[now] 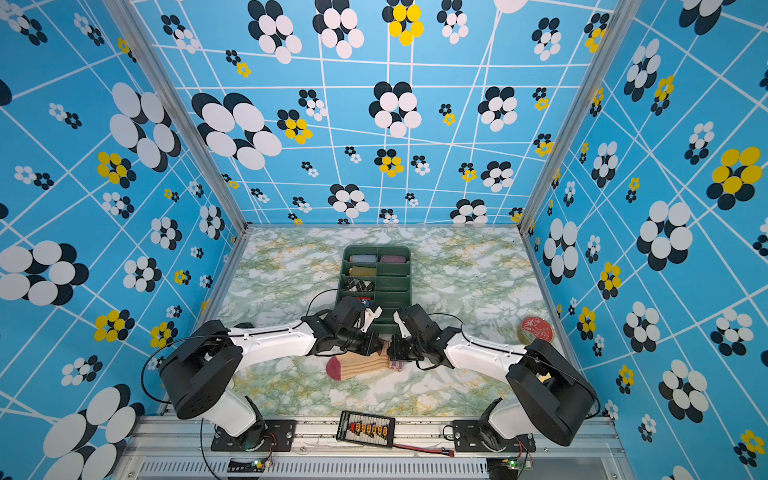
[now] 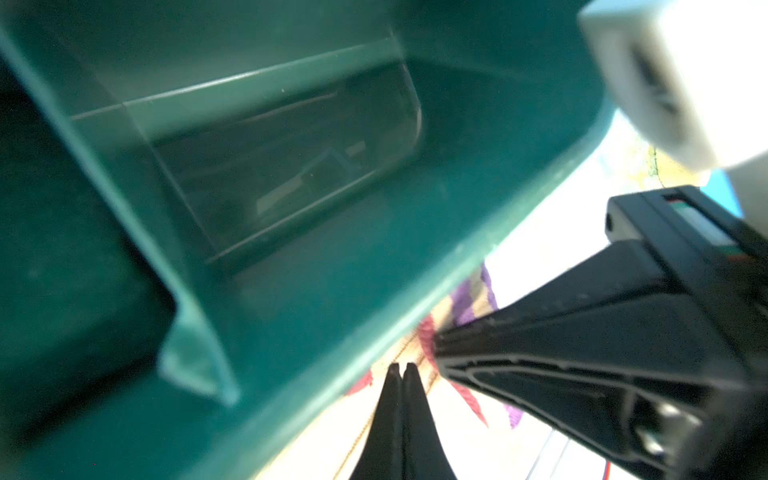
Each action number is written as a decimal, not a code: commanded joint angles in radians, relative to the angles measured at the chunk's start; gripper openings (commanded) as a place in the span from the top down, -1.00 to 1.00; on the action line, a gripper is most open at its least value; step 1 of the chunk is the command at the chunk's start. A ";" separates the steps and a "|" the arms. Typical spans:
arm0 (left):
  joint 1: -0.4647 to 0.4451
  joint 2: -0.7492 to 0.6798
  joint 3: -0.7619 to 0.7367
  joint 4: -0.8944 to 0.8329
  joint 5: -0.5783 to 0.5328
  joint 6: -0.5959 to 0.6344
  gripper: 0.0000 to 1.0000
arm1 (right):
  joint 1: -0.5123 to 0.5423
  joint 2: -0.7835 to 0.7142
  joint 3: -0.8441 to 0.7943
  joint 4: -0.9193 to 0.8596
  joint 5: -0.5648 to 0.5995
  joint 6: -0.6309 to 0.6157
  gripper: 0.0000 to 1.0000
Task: Roll the socks
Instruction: 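Open both grippers and lift them off the sock, drawing the right arm back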
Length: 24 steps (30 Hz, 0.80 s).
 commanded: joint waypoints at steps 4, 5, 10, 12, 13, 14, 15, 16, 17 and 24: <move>0.007 0.036 0.054 0.008 -0.022 0.022 0.92 | -0.001 -0.006 -0.018 -0.006 -0.012 -0.030 0.92; 0.007 0.039 0.064 0.004 -0.022 0.025 0.92 | -0.001 -0.008 -0.022 0.009 -0.014 -0.030 0.90; 0.010 0.044 0.081 -0.012 -0.024 0.035 0.92 | -0.001 -0.038 -0.032 0.058 -0.028 -0.045 0.85; 0.014 0.041 0.083 -0.013 -0.024 0.037 0.91 | -0.002 -0.045 -0.028 0.060 -0.031 -0.056 0.84; 0.016 0.041 0.083 -0.013 -0.025 0.039 0.92 | -0.001 -0.048 -0.026 0.061 -0.034 -0.059 0.83; 0.019 0.041 0.084 -0.013 -0.026 0.041 0.92 | -0.001 -0.050 -0.025 0.063 -0.036 -0.062 0.83; 0.022 0.042 0.086 -0.016 -0.030 0.045 0.92 | -0.001 -0.051 -0.024 0.065 -0.036 -0.065 0.83; 0.027 0.044 0.090 -0.018 -0.033 0.048 0.91 | -0.001 -0.049 -0.024 0.066 -0.035 -0.067 0.83; 0.032 0.046 0.093 -0.018 -0.035 0.054 0.92 | -0.001 -0.044 -0.023 0.066 -0.034 -0.069 0.83; 0.084 0.105 0.146 -0.003 -0.005 0.088 0.92 | -0.001 -0.043 -0.018 0.091 -0.041 -0.076 0.83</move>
